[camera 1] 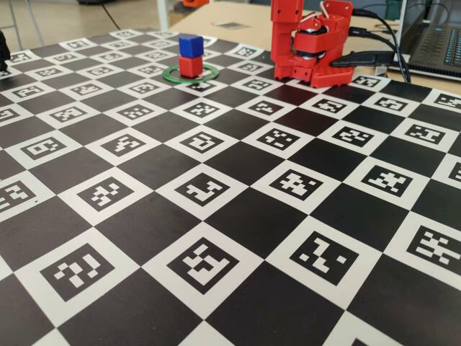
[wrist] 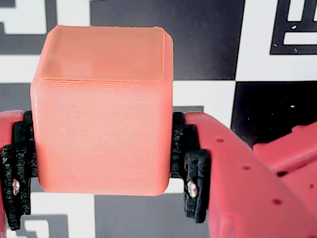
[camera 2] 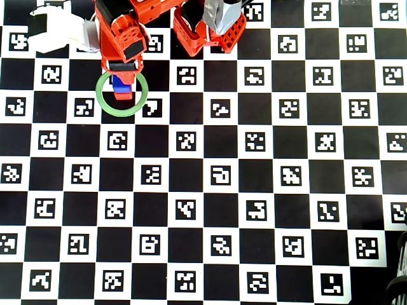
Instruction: Grab the red cube then put it in the green circle then put the blue cube on top and finally the orange cube on top
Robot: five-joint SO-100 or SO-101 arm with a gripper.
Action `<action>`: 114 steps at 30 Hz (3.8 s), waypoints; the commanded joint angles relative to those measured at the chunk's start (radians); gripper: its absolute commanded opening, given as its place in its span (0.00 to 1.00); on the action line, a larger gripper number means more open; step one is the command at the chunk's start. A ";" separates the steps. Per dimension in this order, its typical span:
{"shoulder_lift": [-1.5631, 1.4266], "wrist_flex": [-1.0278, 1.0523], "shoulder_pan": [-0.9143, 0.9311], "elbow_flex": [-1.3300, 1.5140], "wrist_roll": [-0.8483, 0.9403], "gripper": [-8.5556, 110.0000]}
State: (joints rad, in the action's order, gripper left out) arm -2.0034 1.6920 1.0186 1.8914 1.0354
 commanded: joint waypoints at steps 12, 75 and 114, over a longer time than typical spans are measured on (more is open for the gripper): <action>-0.067 -0.179 0.006 0.080 -0.009 0.16; -0.026 -0.318 0.023 0.201 0.005 0.16; -0.032 -0.238 0.023 0.117 0.008 0.41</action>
State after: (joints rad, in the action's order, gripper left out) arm -2.0034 1.4097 1.0477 2.1092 1.0354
